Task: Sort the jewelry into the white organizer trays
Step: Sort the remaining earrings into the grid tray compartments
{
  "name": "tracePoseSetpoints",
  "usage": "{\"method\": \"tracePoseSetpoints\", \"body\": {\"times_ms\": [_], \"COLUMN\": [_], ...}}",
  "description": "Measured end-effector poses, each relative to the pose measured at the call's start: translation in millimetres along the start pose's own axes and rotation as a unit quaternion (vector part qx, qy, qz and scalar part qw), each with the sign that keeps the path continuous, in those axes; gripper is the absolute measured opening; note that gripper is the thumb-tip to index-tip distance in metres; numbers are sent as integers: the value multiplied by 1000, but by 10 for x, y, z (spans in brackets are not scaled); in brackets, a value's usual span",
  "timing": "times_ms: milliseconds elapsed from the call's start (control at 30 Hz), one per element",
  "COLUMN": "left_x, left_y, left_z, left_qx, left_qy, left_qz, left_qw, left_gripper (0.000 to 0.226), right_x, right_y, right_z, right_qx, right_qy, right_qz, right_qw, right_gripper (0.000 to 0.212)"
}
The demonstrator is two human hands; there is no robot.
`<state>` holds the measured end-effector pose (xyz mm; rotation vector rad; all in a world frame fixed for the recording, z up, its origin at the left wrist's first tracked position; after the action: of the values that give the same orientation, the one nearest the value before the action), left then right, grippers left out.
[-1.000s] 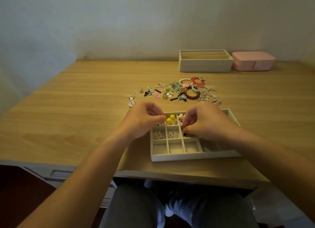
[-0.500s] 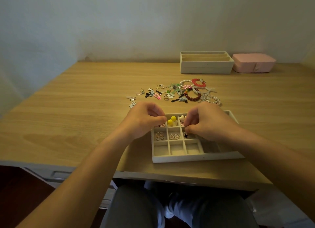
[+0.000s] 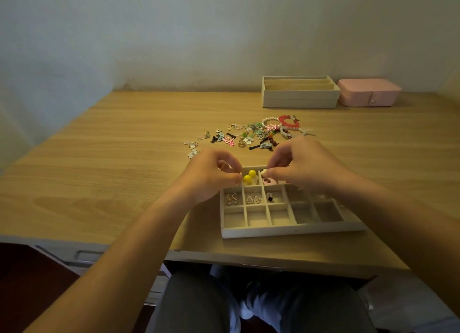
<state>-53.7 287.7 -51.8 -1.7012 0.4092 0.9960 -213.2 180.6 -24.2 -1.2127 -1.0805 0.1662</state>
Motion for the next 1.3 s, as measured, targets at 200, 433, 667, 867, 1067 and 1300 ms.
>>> {"method": "tracePoseSetpoints", "body": {"times_ms": [200,433,667,867,1067,1300], "left_x": [7,50,87,111,502,879], "left_y": [-16,-154,-171,-313,-799,-866], "left_z": [-42,-92,-136,-193,-499,-806], "left_qx": [25,18,25,11,-132,-138], "left_qy": [26,19,14,14,-86,-138], "left_qz": [-104,-171,-139,-91,-26,-89], "left_qw": [994,985,990,996,987,977], "left_gripper": [19,21,16,10,16,15], "right_x": [-12,85,128,139,48,100], "right_y": [141,204,224,164,-74,138], "right_z": [-50,-75,-47,-90,-518,-1236], "right_qx": [79,113,104,123,37,29], "right_qy": [11,7,-6,4,43,83], "right_qz": [35,12,64,30,-128,-157], "right_qw": [996,993,992,992,990,984], "right_gripper": [5,9,13,12,10,12]}}
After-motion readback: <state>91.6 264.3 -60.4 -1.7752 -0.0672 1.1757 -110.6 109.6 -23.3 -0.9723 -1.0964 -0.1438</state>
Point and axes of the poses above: each hand's wrist, its own z-axis away from the middle knuckle, its own y-axis out of the palm, x = y × z, the point moved 5 cm from there along -z, towards the middle knuckle, and after that the axes turned 1 degree about y, right-handed, at the moved point
